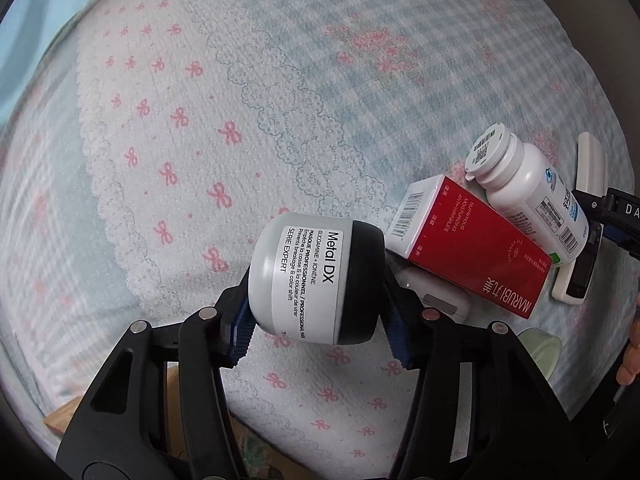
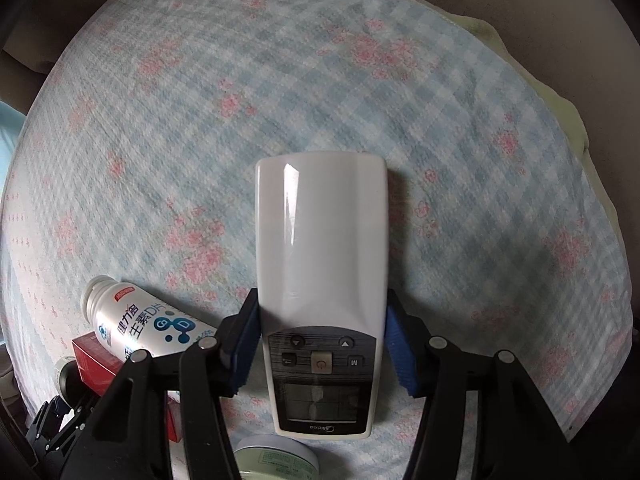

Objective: Organize rigid objects
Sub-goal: 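Grasp the Metal DX jar with the left tool while the right tool grasps the white remote, then carry the Metal DX jar with the left tool while the right tool carries the remote into the box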

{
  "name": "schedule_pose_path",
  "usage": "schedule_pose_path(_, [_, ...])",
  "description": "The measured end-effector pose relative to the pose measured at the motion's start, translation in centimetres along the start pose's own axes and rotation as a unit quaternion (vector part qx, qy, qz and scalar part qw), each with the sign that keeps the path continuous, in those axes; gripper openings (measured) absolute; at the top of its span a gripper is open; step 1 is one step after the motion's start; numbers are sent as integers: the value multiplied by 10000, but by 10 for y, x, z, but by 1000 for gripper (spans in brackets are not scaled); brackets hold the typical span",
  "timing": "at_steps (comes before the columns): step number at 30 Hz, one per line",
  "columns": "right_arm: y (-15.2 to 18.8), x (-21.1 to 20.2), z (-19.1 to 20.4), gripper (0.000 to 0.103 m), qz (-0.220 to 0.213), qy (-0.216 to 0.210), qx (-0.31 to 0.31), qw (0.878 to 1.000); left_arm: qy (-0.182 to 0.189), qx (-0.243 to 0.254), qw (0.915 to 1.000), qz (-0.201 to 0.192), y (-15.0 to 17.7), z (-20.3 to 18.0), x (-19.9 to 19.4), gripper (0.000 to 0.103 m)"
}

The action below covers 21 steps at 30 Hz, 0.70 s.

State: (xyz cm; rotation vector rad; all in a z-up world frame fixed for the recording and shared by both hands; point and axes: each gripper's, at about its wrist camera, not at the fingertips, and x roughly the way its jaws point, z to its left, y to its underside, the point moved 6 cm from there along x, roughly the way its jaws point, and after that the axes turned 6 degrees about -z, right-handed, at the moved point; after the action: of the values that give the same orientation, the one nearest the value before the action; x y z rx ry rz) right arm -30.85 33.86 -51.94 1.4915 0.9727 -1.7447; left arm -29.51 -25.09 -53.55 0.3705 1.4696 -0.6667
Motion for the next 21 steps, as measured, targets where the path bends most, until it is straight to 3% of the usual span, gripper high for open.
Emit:
schedule_pose_path(12, [7, -46, -39, 53, -284, -342, 128, 9989, 103, -408, 9987, -287, 10, 10, -38, 48])
schedule_pose_path(16, [9, -71, -51, 53, -411, -465, 137, 9980, 176, -515, 9975, -459, 13, 15, -61, 48])
schedule_pose_path(17, [10, -79, -54, 53, -443, -503, 128, 9977, 181, -539, 9971, -511, 0, 25, -68, 48])
schedule_pose_path(21, [10, -115, -50, 53, -611, -653, 12, 9960, 224, -678, 9948, -723, 3, 5, -110, 48])
